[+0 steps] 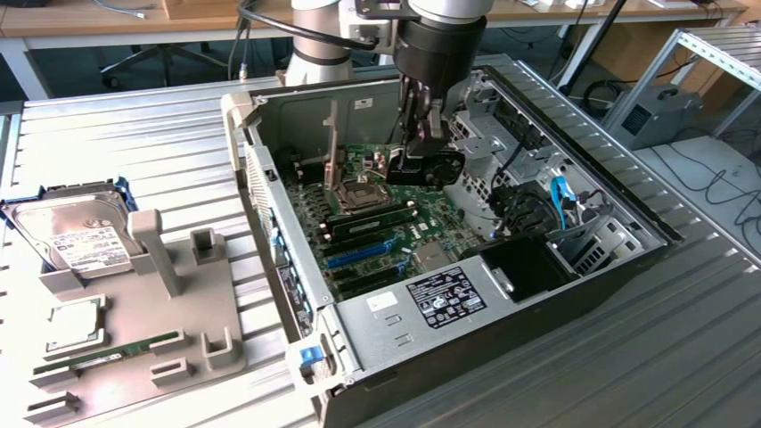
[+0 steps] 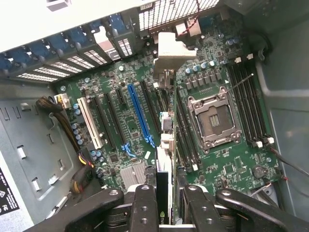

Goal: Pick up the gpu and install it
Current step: 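Insert the gpu into the slot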

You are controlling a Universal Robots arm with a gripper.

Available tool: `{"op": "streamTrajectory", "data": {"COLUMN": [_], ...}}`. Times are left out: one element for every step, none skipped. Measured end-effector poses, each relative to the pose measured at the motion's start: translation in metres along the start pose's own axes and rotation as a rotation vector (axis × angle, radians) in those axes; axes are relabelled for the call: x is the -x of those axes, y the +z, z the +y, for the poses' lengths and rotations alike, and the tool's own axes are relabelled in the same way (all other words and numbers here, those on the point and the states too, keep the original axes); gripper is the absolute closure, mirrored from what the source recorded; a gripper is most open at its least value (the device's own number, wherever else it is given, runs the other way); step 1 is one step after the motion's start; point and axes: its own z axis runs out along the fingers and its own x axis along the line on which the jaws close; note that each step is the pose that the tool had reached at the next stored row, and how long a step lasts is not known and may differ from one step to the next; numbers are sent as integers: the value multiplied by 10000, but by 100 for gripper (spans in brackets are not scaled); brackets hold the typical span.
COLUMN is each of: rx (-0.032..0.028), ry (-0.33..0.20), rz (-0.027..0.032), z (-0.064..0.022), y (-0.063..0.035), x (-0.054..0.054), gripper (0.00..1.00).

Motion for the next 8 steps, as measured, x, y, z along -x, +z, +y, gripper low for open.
{"op": "streamTrajectory", "data": {"rx": [1, 1, 1, 2, 2, 2, 2, 2], "ry": [-27, -39, -51, -61, -71, -82, -92, -104], "rz": [0, -1, -1, -1, -1, -1, -1, -1], "z": [0, 0, 0, 0, 0, 0, 0, 0], "y": [0, 0, 0, 0, 0, 0, 1, 1], "x": [0, 0, 0, 0, 0, 0, 0, 0], "gripper": [74, 74, 74, 74, 74, 74, 74, 74]}}
